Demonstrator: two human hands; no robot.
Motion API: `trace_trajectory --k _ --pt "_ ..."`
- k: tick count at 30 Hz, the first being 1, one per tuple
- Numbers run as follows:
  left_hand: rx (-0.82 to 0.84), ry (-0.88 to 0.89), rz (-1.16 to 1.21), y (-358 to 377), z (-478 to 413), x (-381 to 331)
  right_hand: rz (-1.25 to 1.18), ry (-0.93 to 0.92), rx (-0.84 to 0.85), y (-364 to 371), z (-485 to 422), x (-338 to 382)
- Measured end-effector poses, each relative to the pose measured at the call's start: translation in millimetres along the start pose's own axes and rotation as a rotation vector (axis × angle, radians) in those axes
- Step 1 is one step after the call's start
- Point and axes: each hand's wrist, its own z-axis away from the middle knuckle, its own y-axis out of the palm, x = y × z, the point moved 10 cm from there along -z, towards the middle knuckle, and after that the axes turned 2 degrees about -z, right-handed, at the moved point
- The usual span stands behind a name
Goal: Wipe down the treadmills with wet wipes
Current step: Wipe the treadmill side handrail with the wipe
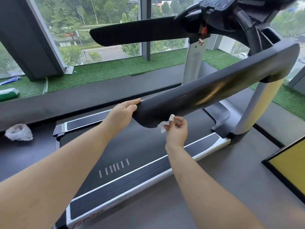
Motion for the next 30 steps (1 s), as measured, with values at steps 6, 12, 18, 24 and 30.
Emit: trace_trajectory --k 6,12,18,24,30 --pt "0.035 0.041 0.157 -2.8 -2.9 14.8 0.035 -0.031 0.004 26.7 42.0 -19.1" --pt "0.123 0.035 0.268 -4.4 -4.7 21.4 0.087 -0.136 -0.017 47.3 74.5 1.8" --pt "0.247 -0.048 0.408 -16.2 -3.9 31.0 0.184 -0.223 0.008 72.7 107.4 21.0" --pt "0.249 -0.331 0.289 -73.2 29.0 105.3 0.061 -0.040 0.387 150.2 167.6 -23.1" --pt "0.121 -0.616 0.551 -157.6 92.1 214.4 0.175 0.202 0.659 224.4 214.2 -112.3"
